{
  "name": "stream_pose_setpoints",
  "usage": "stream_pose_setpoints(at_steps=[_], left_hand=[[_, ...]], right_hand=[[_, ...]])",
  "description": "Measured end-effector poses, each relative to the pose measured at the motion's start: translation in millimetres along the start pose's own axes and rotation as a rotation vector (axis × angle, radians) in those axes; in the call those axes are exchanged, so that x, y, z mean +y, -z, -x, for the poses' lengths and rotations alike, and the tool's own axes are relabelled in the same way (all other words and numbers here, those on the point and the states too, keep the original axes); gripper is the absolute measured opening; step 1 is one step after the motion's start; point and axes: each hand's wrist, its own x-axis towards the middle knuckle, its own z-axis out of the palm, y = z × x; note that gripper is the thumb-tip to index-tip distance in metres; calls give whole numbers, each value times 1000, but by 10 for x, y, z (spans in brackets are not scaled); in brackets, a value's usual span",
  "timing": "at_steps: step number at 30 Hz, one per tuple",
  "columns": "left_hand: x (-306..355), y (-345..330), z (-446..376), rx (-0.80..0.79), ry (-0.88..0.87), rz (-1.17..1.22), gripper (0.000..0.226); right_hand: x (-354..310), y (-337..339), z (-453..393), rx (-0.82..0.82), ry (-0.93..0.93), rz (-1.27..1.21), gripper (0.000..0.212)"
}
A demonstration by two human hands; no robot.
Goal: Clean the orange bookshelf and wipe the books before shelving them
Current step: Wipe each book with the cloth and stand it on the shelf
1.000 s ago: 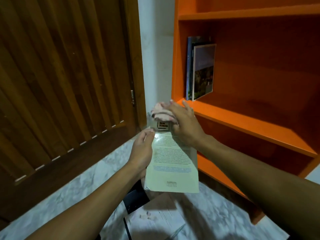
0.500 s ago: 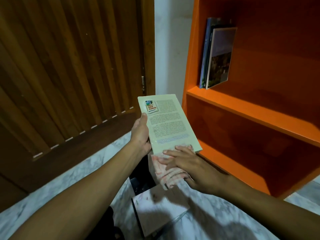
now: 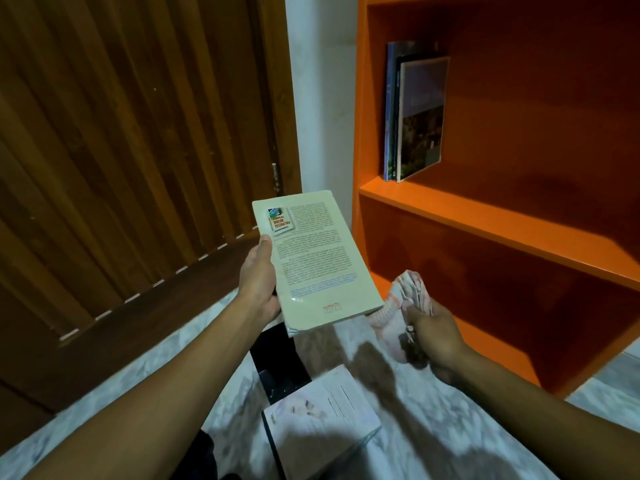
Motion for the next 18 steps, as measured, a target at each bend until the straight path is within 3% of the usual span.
stream_pose_setpoints(at_steps=[2, 4, 7, 11, 15, 18], left_hand=[[-29, -9, 0, -35, 35, 24, 29], [-70, -22, -6, -80, 81, 46, 32], [-100, -69, 33, -133, 106, 56, 35], [-121, -138, 100, -131, 75, -22, 34], [-168, -186, 150, -89, 27, -174, 30], [-197, -214, 192, -64, 2, -248, 31]], right_hand=[[-118, -57, 54, -58, -265, -266, 19], [-190, -112, 76, -130, -394, -448, 29], [-125, -142, 3, -19, -495, -553, 33], [-117, -68, -66, 14, -499, -606, 33], [-344, -90, 55, -267, -414, -707, 39], [-384, -173, 203, -390, -196, -493, 29]])
